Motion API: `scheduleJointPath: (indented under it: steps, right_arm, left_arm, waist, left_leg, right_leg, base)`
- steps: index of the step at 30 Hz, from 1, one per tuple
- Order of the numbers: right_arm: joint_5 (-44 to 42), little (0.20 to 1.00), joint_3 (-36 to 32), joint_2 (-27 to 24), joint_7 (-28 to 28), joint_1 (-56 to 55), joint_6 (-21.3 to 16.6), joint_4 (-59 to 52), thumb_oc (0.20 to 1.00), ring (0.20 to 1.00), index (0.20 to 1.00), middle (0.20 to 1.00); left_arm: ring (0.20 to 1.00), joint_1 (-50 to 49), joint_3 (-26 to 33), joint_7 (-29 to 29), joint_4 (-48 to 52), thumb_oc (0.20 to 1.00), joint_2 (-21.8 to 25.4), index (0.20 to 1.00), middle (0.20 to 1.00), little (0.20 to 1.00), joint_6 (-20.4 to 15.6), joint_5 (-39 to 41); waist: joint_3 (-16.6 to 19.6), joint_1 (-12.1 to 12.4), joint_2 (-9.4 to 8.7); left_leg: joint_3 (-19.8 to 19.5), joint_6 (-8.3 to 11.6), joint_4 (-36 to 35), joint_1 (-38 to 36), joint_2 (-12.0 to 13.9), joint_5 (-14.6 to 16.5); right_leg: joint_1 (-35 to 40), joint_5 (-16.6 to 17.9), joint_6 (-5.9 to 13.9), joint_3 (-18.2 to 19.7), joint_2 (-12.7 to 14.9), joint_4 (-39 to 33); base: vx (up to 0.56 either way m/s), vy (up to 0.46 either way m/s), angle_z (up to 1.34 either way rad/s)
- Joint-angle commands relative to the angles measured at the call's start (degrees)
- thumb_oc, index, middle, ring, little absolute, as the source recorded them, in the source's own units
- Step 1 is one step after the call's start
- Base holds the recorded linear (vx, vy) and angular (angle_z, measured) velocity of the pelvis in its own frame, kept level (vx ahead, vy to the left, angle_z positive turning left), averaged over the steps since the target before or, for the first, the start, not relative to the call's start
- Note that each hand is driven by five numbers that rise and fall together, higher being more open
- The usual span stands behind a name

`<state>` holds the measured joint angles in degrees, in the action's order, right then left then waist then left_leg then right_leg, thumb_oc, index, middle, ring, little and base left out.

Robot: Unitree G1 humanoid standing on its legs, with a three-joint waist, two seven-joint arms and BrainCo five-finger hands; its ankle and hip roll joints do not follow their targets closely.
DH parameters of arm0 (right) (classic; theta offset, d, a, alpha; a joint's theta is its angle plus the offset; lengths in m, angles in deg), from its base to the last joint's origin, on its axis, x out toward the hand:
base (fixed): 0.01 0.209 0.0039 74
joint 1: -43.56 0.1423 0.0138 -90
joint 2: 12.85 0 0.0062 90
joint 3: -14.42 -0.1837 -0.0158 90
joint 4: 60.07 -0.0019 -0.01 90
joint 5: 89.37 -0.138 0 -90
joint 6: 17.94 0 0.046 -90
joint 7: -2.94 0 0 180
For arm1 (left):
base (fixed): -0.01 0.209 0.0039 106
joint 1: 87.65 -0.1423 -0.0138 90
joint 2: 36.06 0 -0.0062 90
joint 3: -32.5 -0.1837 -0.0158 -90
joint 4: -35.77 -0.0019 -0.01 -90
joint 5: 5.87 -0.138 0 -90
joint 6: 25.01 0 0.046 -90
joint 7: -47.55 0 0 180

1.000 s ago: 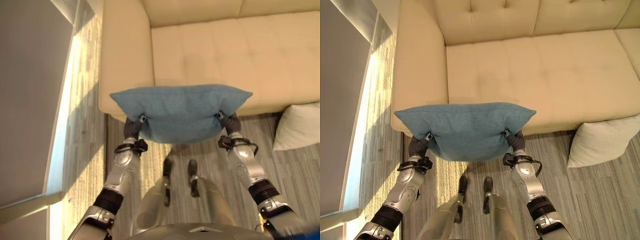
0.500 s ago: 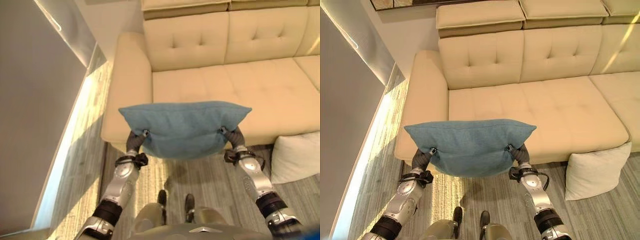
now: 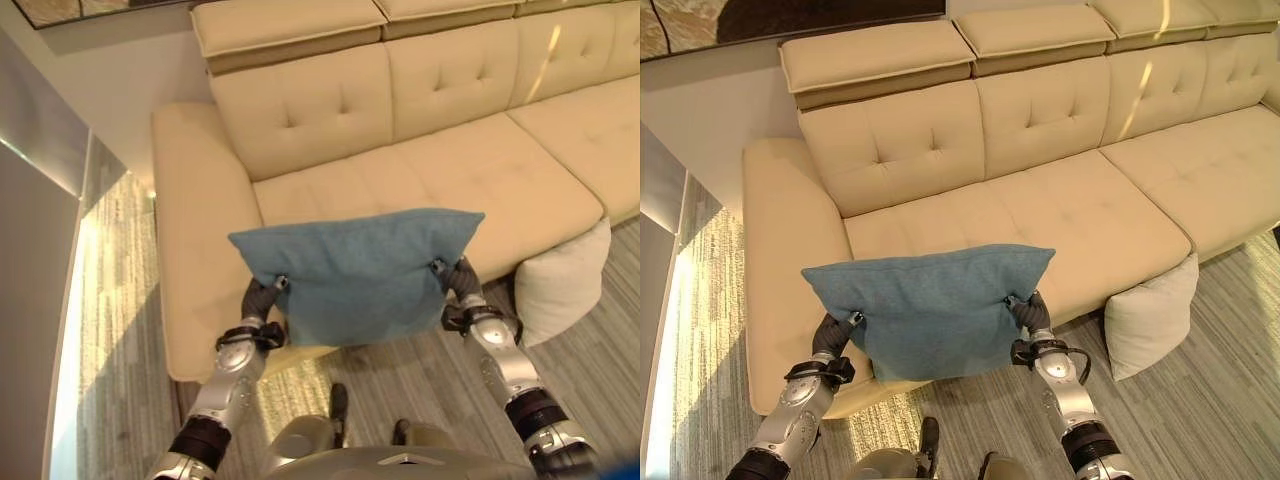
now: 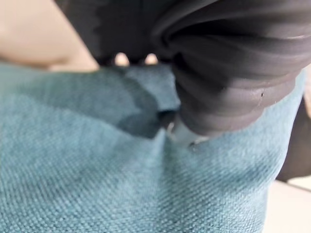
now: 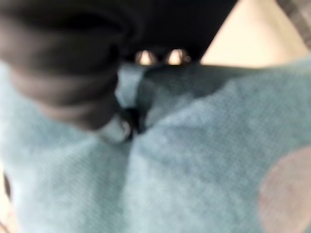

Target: Pick up all the scattered cushions and arrange them neatly on the sofa.

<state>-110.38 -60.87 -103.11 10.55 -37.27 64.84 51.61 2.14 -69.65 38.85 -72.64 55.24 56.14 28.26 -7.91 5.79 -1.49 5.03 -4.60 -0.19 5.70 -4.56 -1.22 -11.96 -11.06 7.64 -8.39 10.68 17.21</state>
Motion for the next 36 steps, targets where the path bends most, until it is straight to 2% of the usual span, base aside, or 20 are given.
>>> scheduleJointPath:
  steps: [1, 3, 5, 7, 9, 10, 11, 13, 14, 16, 18, 19, 20, 21, 22, 27, 29, 30, 32, 36]
  right_arm:
    - [1.2, 0.200, 1.8, 2.0, -3.3, 4.0, -3.8, -5.1, 0.200, 0.200, 0.200, 0.200]
    - [2.1, 0.200, 1.9, 1.7, -3.5, 4.3, -3.4, -5.1, 0.200, 0.200, 0.200, 0.200]
    - [2.3, 0.200, 1.8, 1.6, -3.4, 4.2, -3.3, -5.2, 0.200, 0.200, 0.200, 0.200]
    - [2.3, 0.200, 1.5, 1.3, -3.3, 3.3, -3.4, -5.6, 0.200, 0.200, 0.200, 0.200]
    - [2.1, 0.200, 1.5, 0.8, -3.5, 2.5, -3.6, -5.6, 0.200, 0.200, 0.200, 0.200]
    - [2.2, 0.200, 1.1, 0.2, -3.6, 1.1, -3.4, -5.9, 0.200, 0.200, 0.200, 0.200]
    - [2.0, 0.200, 0.9, -0.1, -3.5, 0.5, -3.6, -6.0, 0.200, 0.200, 0.200, 0.200]
    - [0.7, 0.200, 0.3, -0.8, -2.6, 0.3, -4.2, -5.9, 0.200, 0.200, 0.200, 0.200]
    - [-0.2, 0.200, 0.4, -1.0, -2.3, 0.7, -4.6, -5.9, 0.200, 0.200, 0.200, 0.200]
    - [-0.4, 0.200, 0.4, -1.0, -2.1, 0.9, -4.7, -5.8, 0.200, 0.200, 0.200, 0.200]
    - [-1.5, 0.200, -0.1, -1.2, -2.0, 1.2, -4.5, -5.5, 0.200, 0.200, 0.200, 0.200]
    - [-2.0, 0.200, -0.9, -1.4, -1.8, 1.1, -4.7, -5.9, 0.200, 0.200, 0.200, 0.200]
    - [-2.3, 0.200, -1.5, -1.3, -1.5, 0.8, -4.8, -5.9, 0.200, 0.200, 0.200, 0.200]
    - [-2.3, 0.200, -1.5, -1.3, -1.5, 0.8, -4.8, -5.9, 0.200, 0.200, 0.200, 0.200]
    - [-1.9, 0.200, -2.0, -1.2, -1.1, 1.0, -4.3, -5.5, 0.200, 0.200, 0.200, 0.200]
    - [-0.3, 0.200, -2.6, -0.4, -1.5, 1.2, -3.8, -5.8, 0.200, 0.200, 0.200, 0.200]
    - [0.6, 0.200, -1.9, 0.8, -2.5, 1.9, -3.3, -6.0, 0.200, 0.200, 0.200, 0.200]
    - [0.6, 0.200, -1.9, 0.8, -2.5, 1.9, -3.3, -6.0, 0.200, 0.200, 0.200, 0.200]
    - [0.6, 0.200, -2.1, 1.5, -3.0, 2.0, -3.5, -6.0, 0.200, 0.200, 0.200, 0.200]
    - [0.7, 0.200, -2.6, 1.3, -2.8, 3.4, -3.8, -5.6, 0.200, 0.200, 0.200, 0.200]
  left_arm:
    - [0.200, 3.1, 1.8, 2.6, 6.4, 0.200, 0.5, 0.200, 0.200, 0.200, -4.7, -3.4]
    - [0.200, 3.7, 1.9, 2.6, 5.7, 0.200, 0.0, 0.200, 0.200, 0.200, -4.9, -3.5]
    - [0.200, 3.9, 1.9, 2.6, 5.7, 0.200, -0.1, 0.200, 0.200, 0.200, -5.0, -3.5]
    - [0.200, 4.5, 0.9, 2.9, 5.0, 0.200, -0.4, 0.200, 0.200, 0.200, -5.0, -3.7]
    - [0.200, 4.8, 0.1, 3.2, 4.3, 0.200, -1.0, 0.200, 0.200, 0.200, -4.9, -3.5]
    - [0.200, 4.6, -0.3, 3.4, 3.8, 0.200, -1.6, 0.200, 0.200, 0.200, -4.7, -2.8]
    - [0.200, 5.0, -0.8, 3.4, 3.4, 0.200, -1.9, 0.200, 0.200, 0.200, -4.8, -1.9]
    - [0.200, 7.0, -2.3, 3.7, 2.5, 0.200, -2.3, 0.200, 0.200, 0.200, -4.9, -1.1]
    - [0.200, 7.6, -2.8, 3.9, 2.3, 0.200, -2.5, 0.200, 0.200, 0.200, -5.1, -0.6]
    - [0.200, 7.7, -2.8, 3.7, 2.2, 0.200, -2.5, 0.200, 0.200, 0.200, -5.1, -0.5]
    - [0.200, 8.3, -2.9, 3.7, 2.0, 0.200, -3.1, 0.200, 0.200, 0.200, -4.7, 0.7]
    - [0.200, 9.1, -3.5, 3.9, 1.9, 0.200, -3.5, 0.200, 0.200, 0.200, -4.5, 0.7]
    - [0.200, 9.6, -3.7, 4.1, 1.9, 0.200, -3.6, 0.200, 0.200, 0.200, -4.5, 0.7]
    - [0.200, 9.6, -3.7, 4.1, 1.9, 0.200, -3.6, 0.200, 0.200, 0.200, -4.5, 0.7]
    - [0.200, 9.9, -3.3, 4.3, 2.5, 0.200, -3.3, 0.200, 0.200, 0.200, -4.6, 0.7]
    - [0.200, 9.4, -2.9, 4.6, 3.7, 0.200, -2.6, 0.200, 0.200, 0.200, -4.3, 0.1]
    - [0.200, 7.9, -1.4, 4.7, 5.5, 0.200, -0.4, 0.200, 0.200, 0.200, -3.7, -0.9]
    - [0.200, 7.9, -1.4, 4.7, 5.5, 0.200, -0.3, 0.200, 0.200, 0.200, -3.7, -0.9]
    - [0.200, 7.7, -0.7, 4.8, 5.8, 0.200, 0.4, 0.200, 0.200, 0.200, -4.1, -1.3]
    - [0.200, 8.4, -0.3, 4.3, 6.5, 0.200, 0.7, 0.200, 0.200, 0.200, -4.9, -1.8]
  waist:
    - [1.0, -0.1, -1.85]
    - [0.3, -1.3, -2.00]
    - [0.1, -1.6, -2.01]
    - [0.2, -2.2, -2.94]
    - [1.1, -2.8, -3.24]
    - [2.0, -3.4, -3.45]
    - [2.0, -3.7, -3.59]
    - [0.6, -4.1, -4.26]
    - [-0.1, -4.1, -4.64]
    - [-0.1, -4.3, -5.21]
    - [-0.7, -3.9, -5.55]
    - [-0.3, -4.0, -5.76]
    - [0.0, -4.0, -5.36]
    - [0.0, -4.0, -5.41]
    - [0.6, -3.0, -4.04]
    - [1.0, -3.0, -3.98]
    - [0.7, -1.8, -4.38]
    - [0.8, -1.8, -4.40]
    - [0.5, -1.6, -4.44]
    - [0.0, -2.7, -3.91]
  left_leg:
    - [-4.2, 2.28, 5.7, -2.5, 2.1, 8.6]
    - [-5.0, 2.57, 5.4, -4.5, 1.9, 9.4]
    - [-5.3, 2.67, 5.2, -5.1, 1.9, 9.5]
    - [-6.6, 2.95, 4.6, -6.7, 1.2, 10.5]
    - [-7.7, 3.87, 4.5, -8.1, 2.1, 11.2]
    - [-8.8, 5.31, 5.3, -8.9, 3.7, 11.7]
    - [-9.1, 6.68, 7.5, -8.1, 4.7, 10.6]
    - [-9.4, 8.93, 20.1, -0.8, 6.9, 5.9]
    - [-9.5, 8.27, 24.8, 2.4, 7.3, 5.1]
    - [-8.9, 7.64, 26.2, 3.9, 7.5, 4.6]
    - [-6.9, 6.44, 26.8, 7.3, 7.0, 6.9]
    - [-3.2, 5.92, 22.1, 9.1, 6.2, 8.3]
    - [-0.7, 5.92, 18.3, 10.1, 6.1, 6.6]
    - [-0.6, 5.90, 18.1, 10.0, 6.0, 6.5]
    - [0.9, 6.27, 9.2, 8.3, 5.6, 4.5]
    - [-1.4, 5.22, 9.5, 6.9, 3.4, 4.6]
    - [-1.7, 3.17, 8.8, 3.8, 2.6, 6.2]
    - [-1.7, 3.16, 8.7, 4.0, 2.6, 6.0]
    - [-2.9, 2.16, 9.5, 3.1, 2.3, 7.6]
    - [-5.8, 2.06, 8.0, 1.3, 1.8, 7.7]
  right_leg:
    - [2.1, 14.5, 0.13, -2.8, -2.6, -15.1]
    - [-0.8, 15.9, 0.96, -2.0, -3.4, -17.7]
    - [-1.0, 16.4, 1.11, -1.6, -3.5, -17.7]
    - [0.3, 17.4, 0.71, 0.3, -3.6, -18.7]
    - [1.1, 18.0, 0.05, 0.6, -3.6, -18.4]
    - [2.4, 17.2, -0.74, 0.6, -4.1, -18.1]
    - [3.4, 16.5, -1.56, 0.4, -4.7, -17.8]
    - [5.3, 15.0, -3.61, -0.7, -5.1, -17.3]
    - [6.1, 14.0, -4.72, -1.1, -5.7, -17.2]
    - [6.5, 13.2, -5.27, -1.6, -5.7, -17.2]
    - [8.5, 11.9, -5.40, -2.4, -5.6, -17.4]
    - [9.9, 11.3, -4.58, -3.6, -4.8, -18.6]
    - [10.6, 10.9, -4.31, -4.3, -4.9, -19.1]
    - [10.6, 10.9, -4.29, -4.3, -4.9, -19.1]
    - [11.3, 10.2, -3.50, -4.3, -5.4, -19.0]
    - [11.6, 9.2, -2.27, -4.3, -3.4, -15.2]
    - [10.3, 9.2, -1.15, -2.1, -1.4, -9.4]
    - [10.2, 9.4, -1.16, -2.1, -1.4, -9.5]
    - [8.7, 10.1, -0.52, 1.7, -1.5, -7.6]
    - [2.5, 13.6, -0.27, 6.3, -2.8, -11.8]
  base:
    - [0.21, -0.005, -0.24]
    - [0.24, -0.017, -0.16]
    - [0.13, -0.040, 0.19]
    - [0.23, -0.087, 0.32]
    - [0.32, -0.143, 0.48]
    - [0.36, -0.234, 0.75]
    - [0.29, -0.263, 0.70]
    - [0.06, -0.222, 0.55]
    - [-0.01, -0.143, 0.73]
    - [0.05, -0.093, 0.62]
    - [0.15, -0.038, 0.19]
    - [0.19, 0.063, 0.45]
    - [0.13, 0.068, 0.63]
    - [0.20, 0.177, 0.54]
    - [0.15, 0.136, 0.32]
    - [0.20, 0.224, -0.12]
    - [0.24, 0.281, -0.31]
    - [0.09, 0.126, -0.15]
    - [0.09, 0.070, 0.06]
    - [0.15, 0.010, 0.19]
